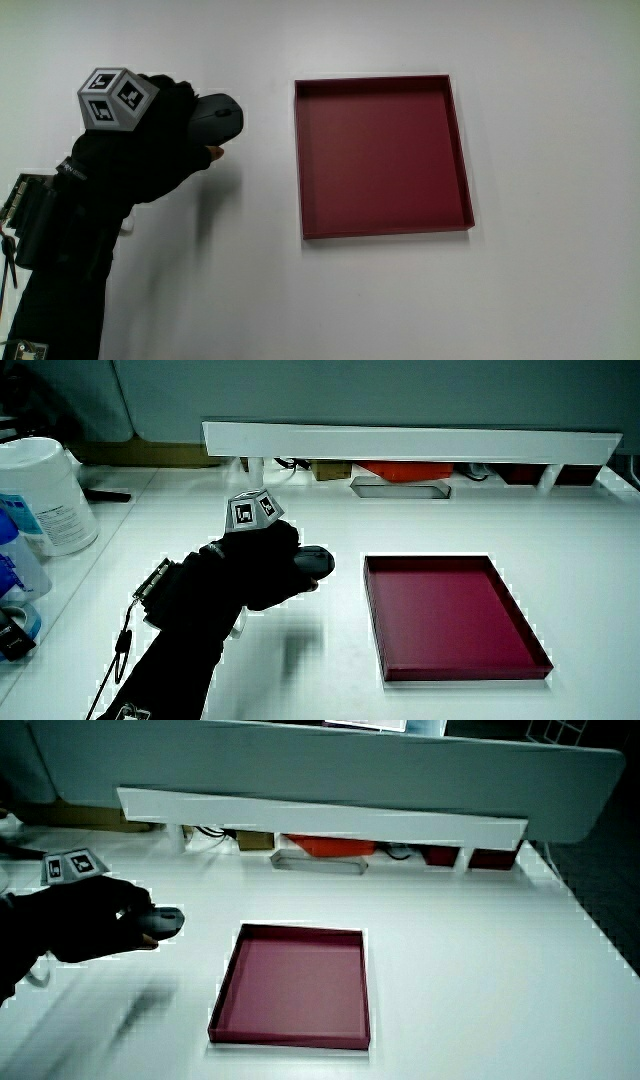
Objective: Place mouse on desk
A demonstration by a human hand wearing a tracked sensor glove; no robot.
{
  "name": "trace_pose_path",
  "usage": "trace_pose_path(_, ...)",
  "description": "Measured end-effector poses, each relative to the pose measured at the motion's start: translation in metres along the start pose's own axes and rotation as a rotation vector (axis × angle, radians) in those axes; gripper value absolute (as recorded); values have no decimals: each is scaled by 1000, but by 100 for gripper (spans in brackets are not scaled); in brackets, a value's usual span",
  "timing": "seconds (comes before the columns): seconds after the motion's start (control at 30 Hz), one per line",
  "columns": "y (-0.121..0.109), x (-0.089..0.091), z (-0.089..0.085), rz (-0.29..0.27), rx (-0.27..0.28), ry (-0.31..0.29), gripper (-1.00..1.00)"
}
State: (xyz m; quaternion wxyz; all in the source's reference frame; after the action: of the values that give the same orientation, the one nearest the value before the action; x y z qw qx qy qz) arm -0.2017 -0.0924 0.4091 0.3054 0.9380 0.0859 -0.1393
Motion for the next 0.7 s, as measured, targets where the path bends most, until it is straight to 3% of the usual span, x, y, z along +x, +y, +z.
trace_pose_path(0.17,9,-17,-18,43,-6,12,0)
trace_pose_path(0.33,17,-27,-37,87,-74,4,0)
trace_pose_path(0.7,23,-36,-58,95,-101,10,0)
